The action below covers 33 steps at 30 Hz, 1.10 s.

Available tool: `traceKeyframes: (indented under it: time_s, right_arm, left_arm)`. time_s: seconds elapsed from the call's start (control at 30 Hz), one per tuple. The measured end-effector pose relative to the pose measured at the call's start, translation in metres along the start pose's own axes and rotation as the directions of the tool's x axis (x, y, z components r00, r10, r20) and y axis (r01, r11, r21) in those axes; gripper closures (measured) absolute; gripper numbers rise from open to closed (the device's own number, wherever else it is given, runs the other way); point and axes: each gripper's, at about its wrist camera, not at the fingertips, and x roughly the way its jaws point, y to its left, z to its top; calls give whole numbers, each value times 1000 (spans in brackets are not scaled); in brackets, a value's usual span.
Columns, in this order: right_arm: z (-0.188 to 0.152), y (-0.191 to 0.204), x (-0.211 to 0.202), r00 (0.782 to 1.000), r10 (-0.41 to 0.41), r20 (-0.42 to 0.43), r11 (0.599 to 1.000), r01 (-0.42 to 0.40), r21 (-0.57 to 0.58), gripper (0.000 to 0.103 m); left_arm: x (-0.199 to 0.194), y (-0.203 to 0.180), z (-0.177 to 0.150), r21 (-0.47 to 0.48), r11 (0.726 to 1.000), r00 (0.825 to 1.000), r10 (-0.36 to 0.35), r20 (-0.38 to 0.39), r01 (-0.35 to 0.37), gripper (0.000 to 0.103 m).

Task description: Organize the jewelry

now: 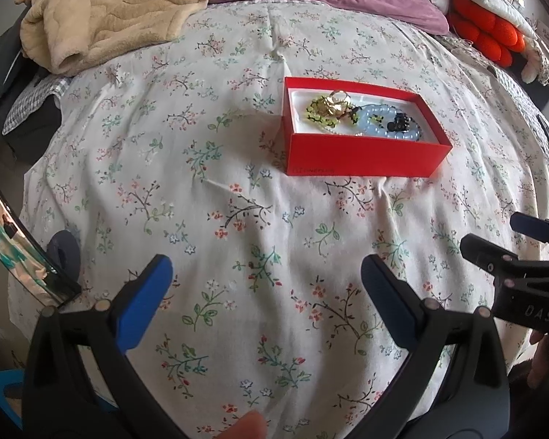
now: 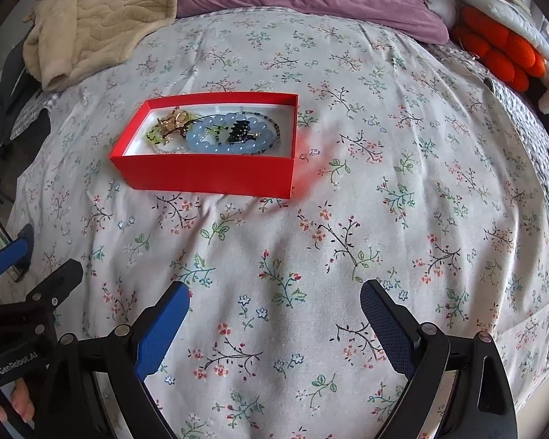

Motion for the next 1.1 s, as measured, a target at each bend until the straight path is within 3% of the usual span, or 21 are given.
traceKeyframes:
  time_s: [1.1]
  right_arm:
    - [3, 11, 6, 1000, 7, -13, 1000, -7, -2, 7]
  left_arm:
    - [2, 0, -1, -17, 1000, 1000, -8, -8, 8, 1]
